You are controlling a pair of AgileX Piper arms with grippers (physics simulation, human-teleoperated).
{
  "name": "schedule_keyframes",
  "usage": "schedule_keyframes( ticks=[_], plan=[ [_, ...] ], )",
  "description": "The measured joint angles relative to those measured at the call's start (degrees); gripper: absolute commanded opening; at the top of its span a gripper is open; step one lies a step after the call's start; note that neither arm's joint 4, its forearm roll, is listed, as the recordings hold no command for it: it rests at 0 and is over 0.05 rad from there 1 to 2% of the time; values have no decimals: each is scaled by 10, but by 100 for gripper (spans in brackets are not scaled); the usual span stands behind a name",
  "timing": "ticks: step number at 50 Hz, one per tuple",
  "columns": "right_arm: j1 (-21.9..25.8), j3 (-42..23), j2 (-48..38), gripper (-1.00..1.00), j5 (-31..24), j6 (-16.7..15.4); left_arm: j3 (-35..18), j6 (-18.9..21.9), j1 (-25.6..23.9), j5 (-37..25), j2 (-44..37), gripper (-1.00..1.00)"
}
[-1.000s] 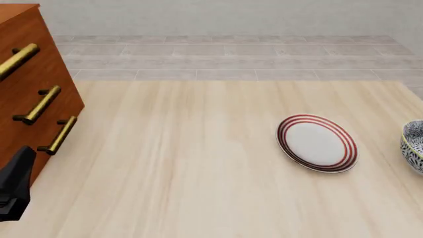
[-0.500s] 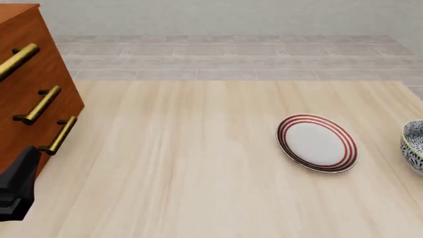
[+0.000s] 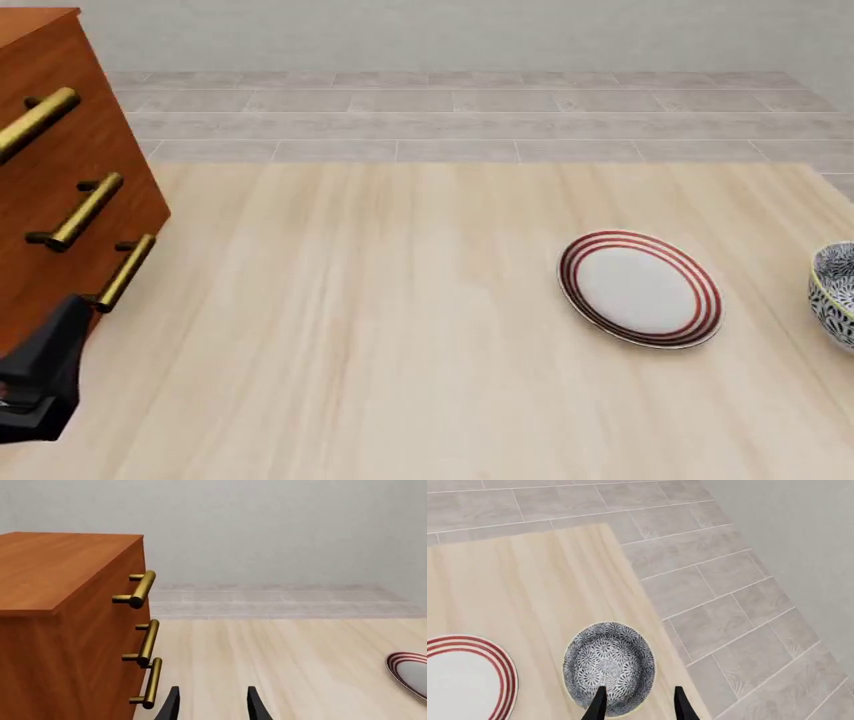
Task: Put the bowl on top of the cabinet.
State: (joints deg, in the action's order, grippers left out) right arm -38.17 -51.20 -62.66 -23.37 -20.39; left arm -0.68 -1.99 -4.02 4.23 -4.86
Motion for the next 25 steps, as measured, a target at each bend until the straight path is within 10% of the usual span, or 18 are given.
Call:
schedule_keyframes(
  ticks=[25],
  plan=[
    [-33, -17, -157, 100, 83, -4, 4, 6, 3, 22, -24, 100]
  ],
)
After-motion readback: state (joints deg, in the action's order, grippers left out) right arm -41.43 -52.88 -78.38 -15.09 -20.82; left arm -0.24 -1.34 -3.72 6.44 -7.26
